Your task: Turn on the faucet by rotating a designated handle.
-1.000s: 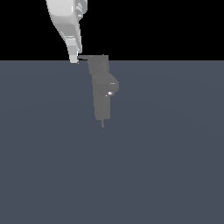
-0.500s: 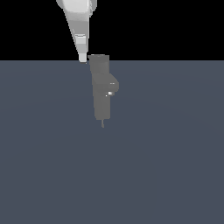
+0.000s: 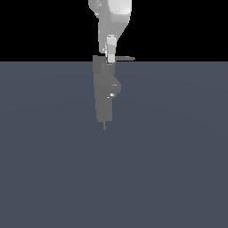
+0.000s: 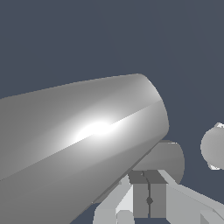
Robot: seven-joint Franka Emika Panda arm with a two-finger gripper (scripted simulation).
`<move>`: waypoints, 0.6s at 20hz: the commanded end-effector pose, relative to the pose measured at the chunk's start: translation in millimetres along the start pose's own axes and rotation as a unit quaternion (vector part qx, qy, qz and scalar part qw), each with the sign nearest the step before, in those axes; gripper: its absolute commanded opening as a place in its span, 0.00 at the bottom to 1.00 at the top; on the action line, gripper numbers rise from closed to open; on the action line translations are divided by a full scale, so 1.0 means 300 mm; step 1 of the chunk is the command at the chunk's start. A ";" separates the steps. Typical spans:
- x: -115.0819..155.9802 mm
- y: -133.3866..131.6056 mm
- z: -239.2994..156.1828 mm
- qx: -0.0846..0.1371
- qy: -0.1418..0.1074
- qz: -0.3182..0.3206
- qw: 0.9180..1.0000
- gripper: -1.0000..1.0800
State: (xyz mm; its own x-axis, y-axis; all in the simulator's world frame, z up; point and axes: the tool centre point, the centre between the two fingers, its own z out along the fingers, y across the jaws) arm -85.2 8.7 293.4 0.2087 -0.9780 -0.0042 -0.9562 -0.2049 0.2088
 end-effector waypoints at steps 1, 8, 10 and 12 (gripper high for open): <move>0.120 0.011 -0.015 0.006 -0.001 0.019 1.000 0.00; 0.103 -0.039 -0.004 0.002 0.000 0.006 1.000 0.00; 0.126 -0.055 -0.005 0.002 0.000 0.007 1.000 0.00; 0.148 -0.070 -0.006 0.003 0.000 0.008 1.000 0.00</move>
State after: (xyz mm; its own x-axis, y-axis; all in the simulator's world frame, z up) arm -60.2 -14.8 294.8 0.2141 -0.9768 -0.0028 -0.9569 -0.2103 0.2004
